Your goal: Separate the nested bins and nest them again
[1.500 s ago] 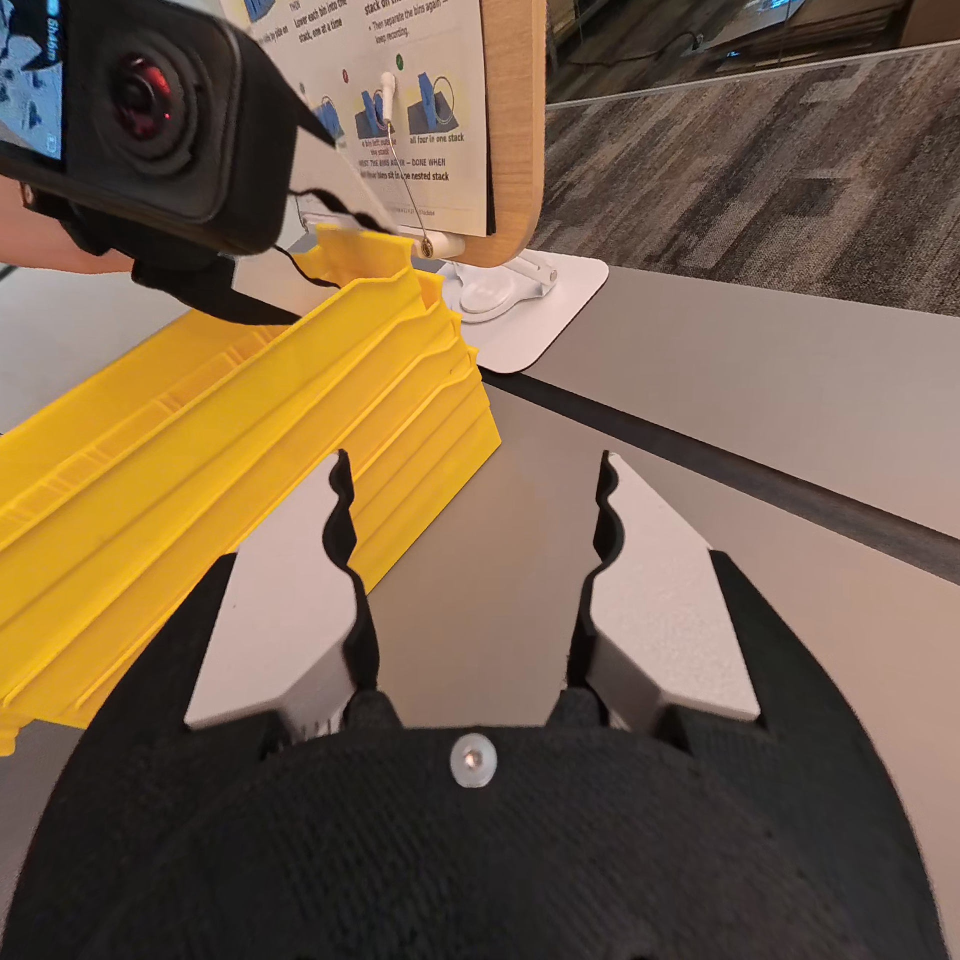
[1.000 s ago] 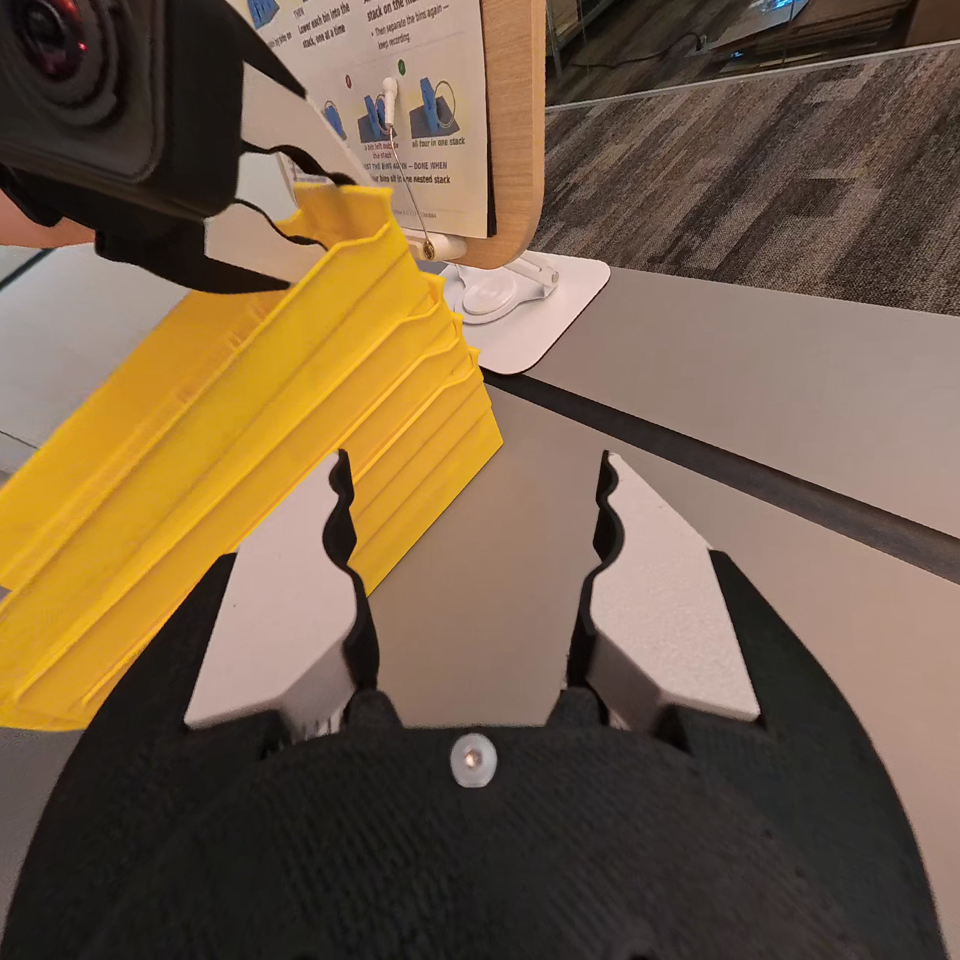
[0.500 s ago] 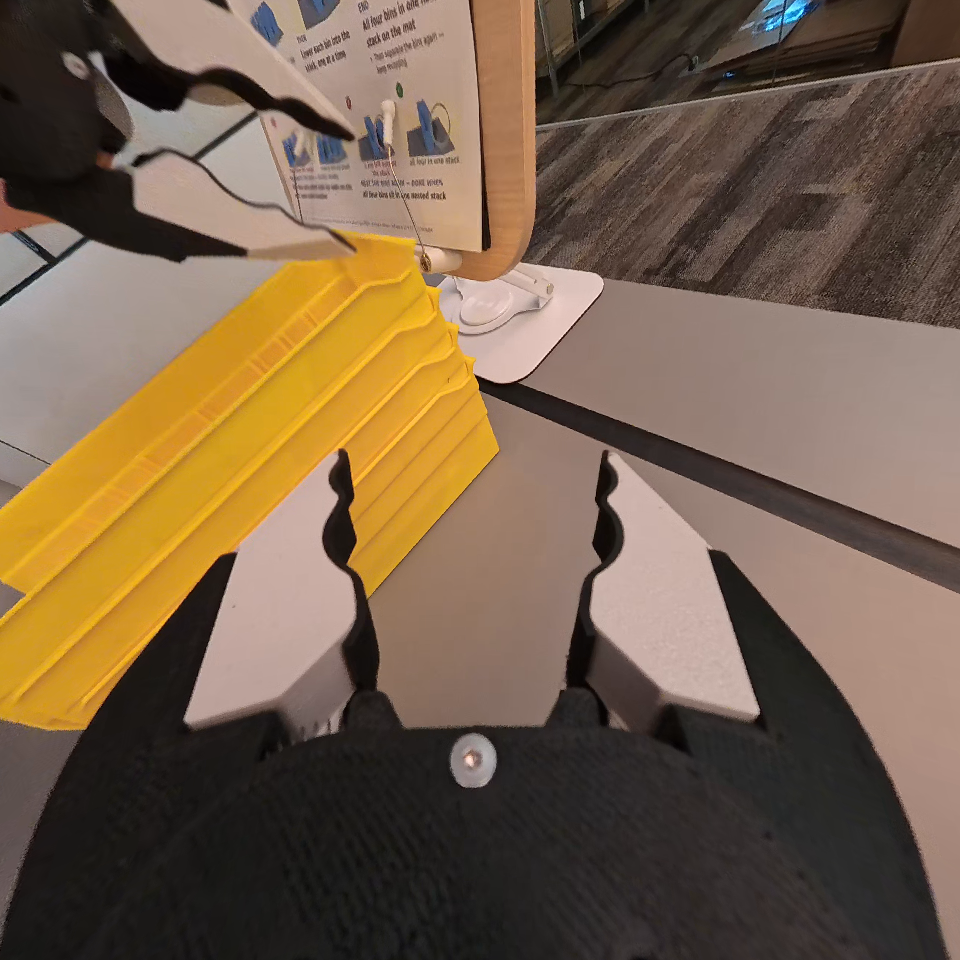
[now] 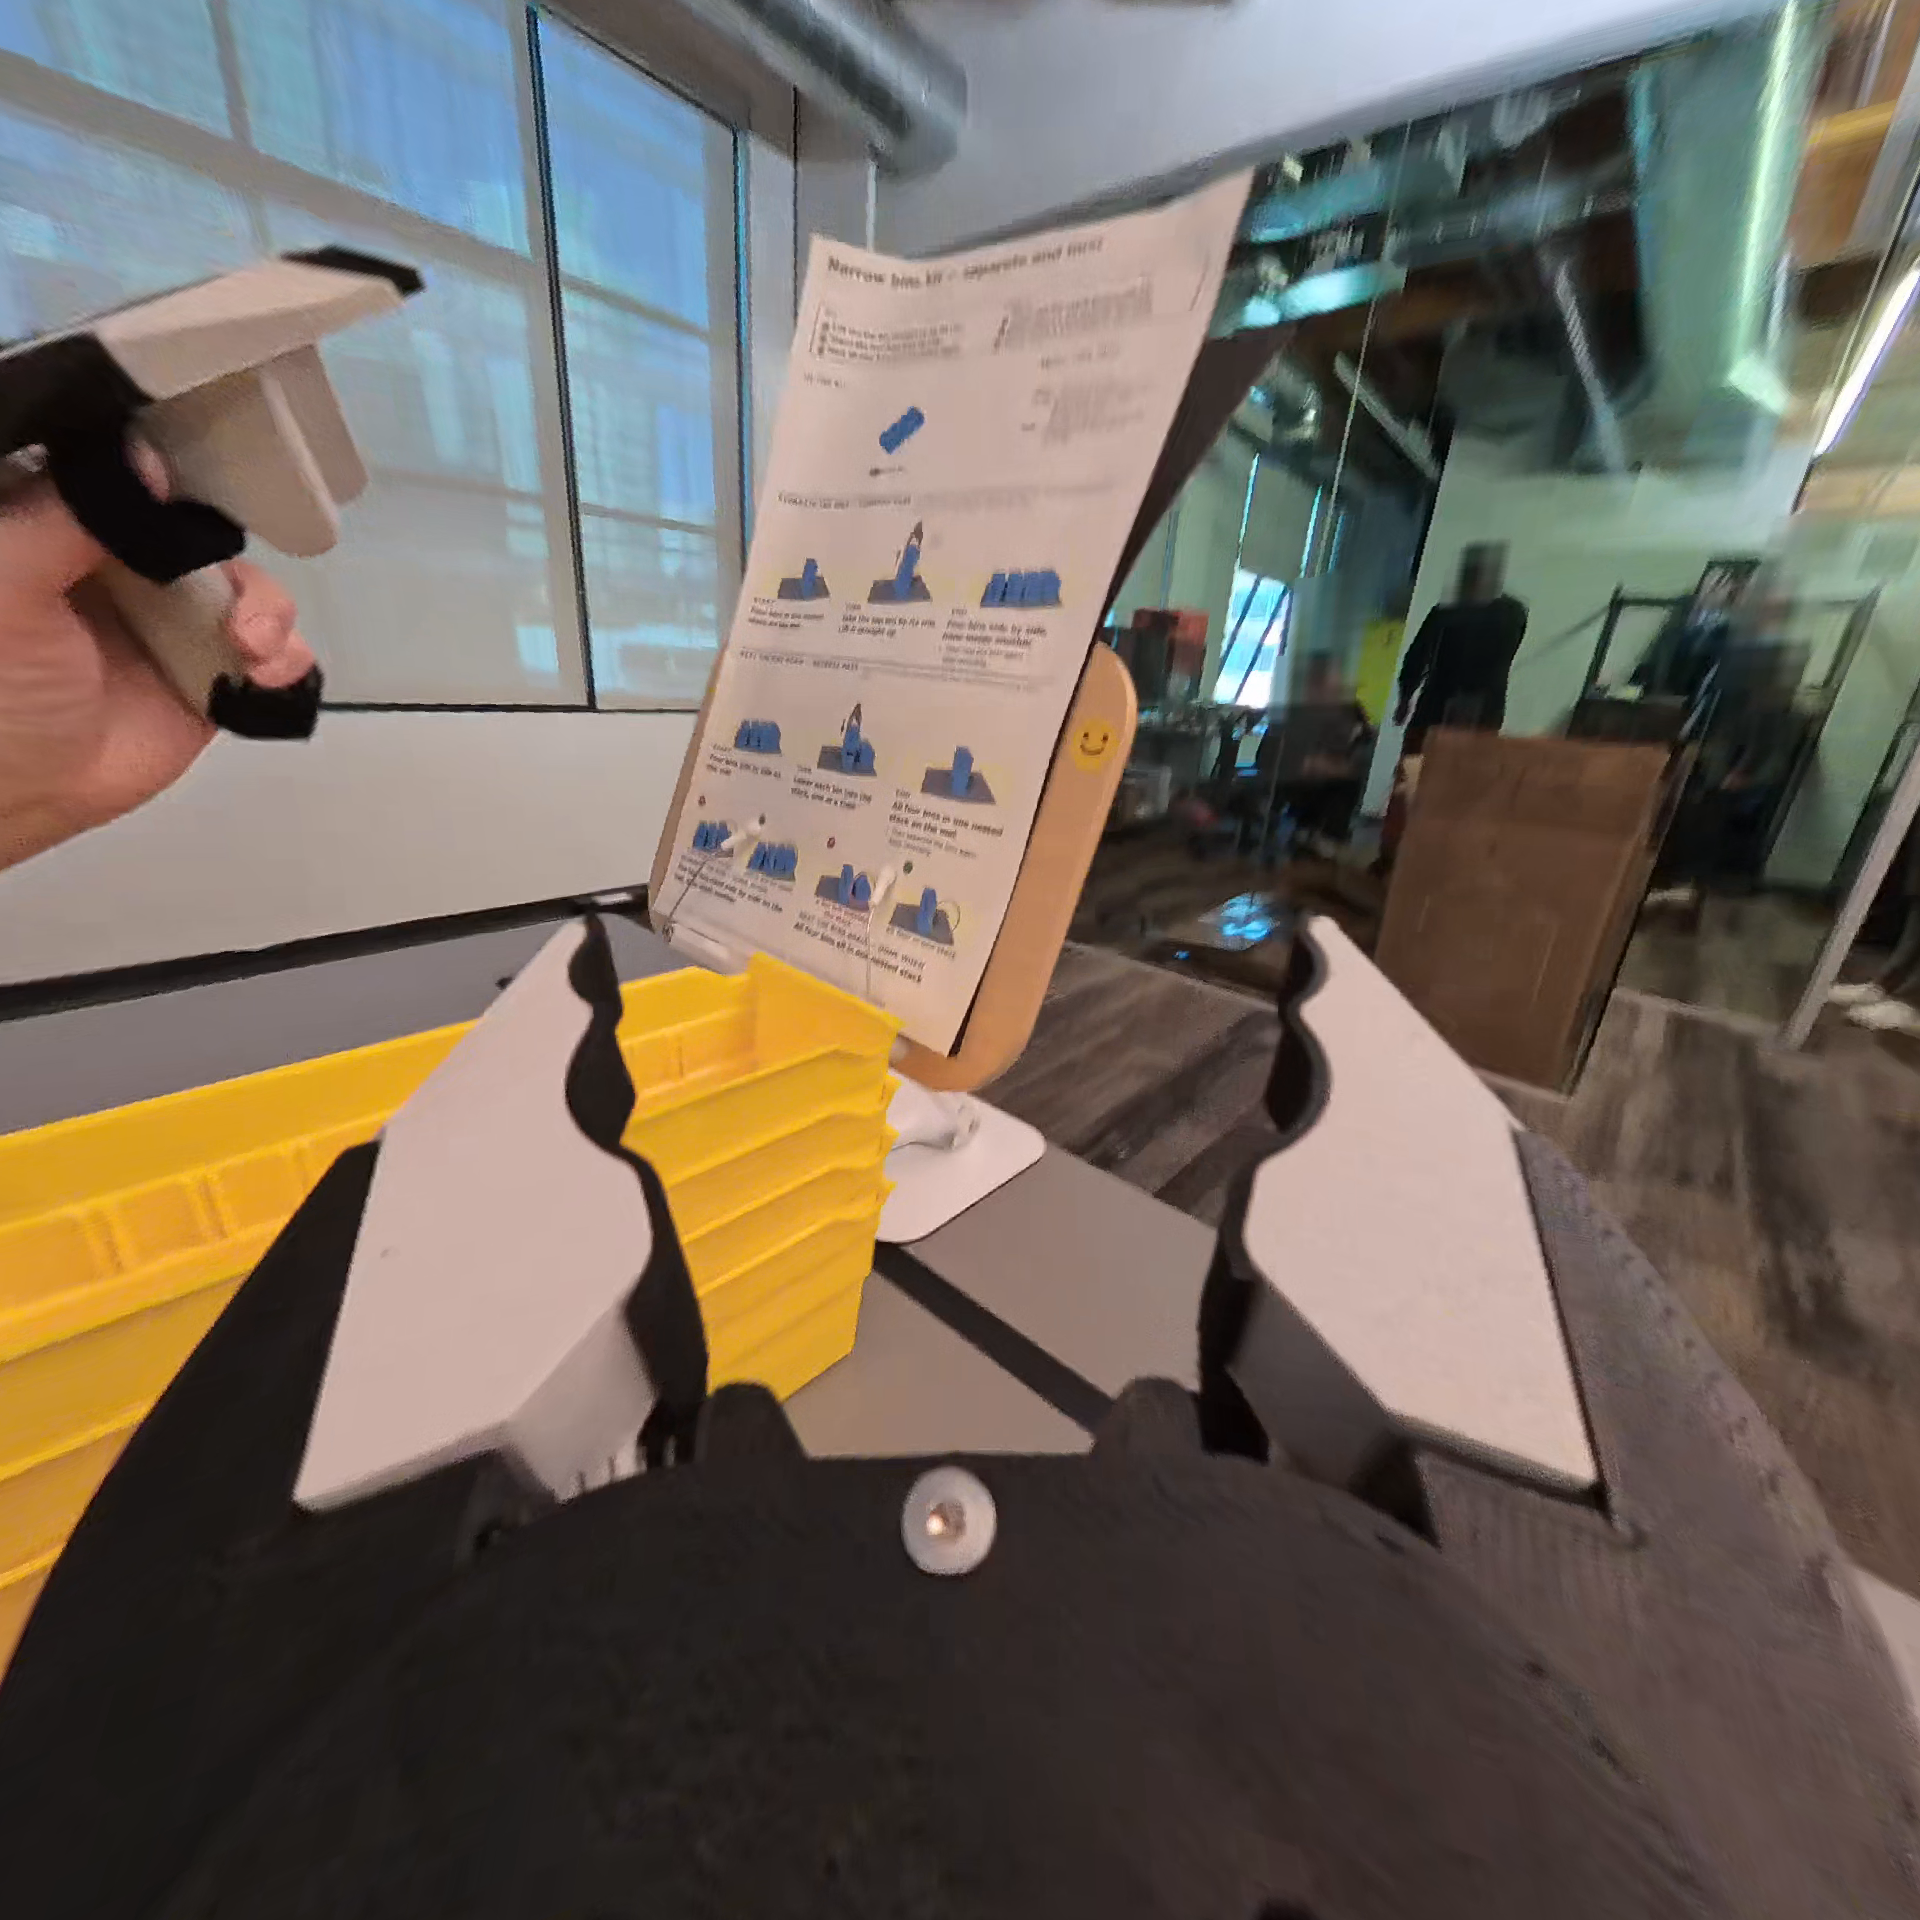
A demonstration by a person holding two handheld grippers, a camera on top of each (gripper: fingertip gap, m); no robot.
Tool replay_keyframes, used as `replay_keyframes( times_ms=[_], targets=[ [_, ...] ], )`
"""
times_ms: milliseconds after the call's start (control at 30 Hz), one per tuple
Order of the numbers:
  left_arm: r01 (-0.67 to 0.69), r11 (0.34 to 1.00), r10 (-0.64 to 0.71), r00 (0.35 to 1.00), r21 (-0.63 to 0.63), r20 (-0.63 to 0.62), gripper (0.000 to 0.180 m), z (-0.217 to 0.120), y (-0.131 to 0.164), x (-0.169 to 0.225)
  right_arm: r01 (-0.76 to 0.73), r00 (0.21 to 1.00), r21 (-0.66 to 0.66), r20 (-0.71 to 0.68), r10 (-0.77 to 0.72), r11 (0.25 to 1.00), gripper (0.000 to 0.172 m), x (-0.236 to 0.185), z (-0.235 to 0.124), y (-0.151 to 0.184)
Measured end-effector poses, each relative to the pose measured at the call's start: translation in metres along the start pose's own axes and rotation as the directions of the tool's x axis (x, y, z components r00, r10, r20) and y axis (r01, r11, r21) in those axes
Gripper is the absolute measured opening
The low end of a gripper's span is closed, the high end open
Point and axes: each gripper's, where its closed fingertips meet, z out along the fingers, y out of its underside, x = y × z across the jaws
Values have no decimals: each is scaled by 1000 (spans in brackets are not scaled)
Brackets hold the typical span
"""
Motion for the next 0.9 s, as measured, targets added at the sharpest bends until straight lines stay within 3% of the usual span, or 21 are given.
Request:
replay_keyframes(
  times_ms=[100, 167, 300, 367, 467, 533, 633, 800, 900],
  targets=[
    [90, 996, -91, 994, 20, 56, 72, -34, 12, -8, 55, 998, -36, -6, -55, 998, 135, -6, 2, 0],
    [88, 994, -90, 995, 60, 34, 87, -56, 17, -2, 65, 998, -26, -15, -66, 998, 130, -9, 3, -4],
    [-19, 998, 17, 1000, 54, 24, 82, -85, 31, 11, 120, 993, 11, 0, -120, 993, 125, -20, 4, -14],
    [-61, 996, 60, 998, 68, 28, 78, -93, 33, 16, 179, 984, -11, 24, -179, 984, 142, -30, 7, -10],
    [-101, 991, 99, 995, 91, 33, 72, -98, 35, 19, 266, 963, -93, 55, -262, 959, 149, -41, 16, 8],
    [-60, 992, 55, 997, 115, 51, 66, -95, 41, 13, 315, 949, -138, 50, -311, 939, 131, -43, 21, 17],
    [86, 993, -91, 995, 86, 49, 72, -94, 67, -1, 398, 917, -151, 29, -398, 905, 105, -47, 23, 20],
    [53, 998, -52, 998, -34, 47, 50, -101, 113, -17, 498, 860, -132, -49, -508, 857, 96, -46, 19, 5],
    [51, 998, -51, 998, -31, 27, 46, -102, 107, -20, 460, 880, -102, -75, -468, 882, 87, -47, 16, -5]
  ],
)
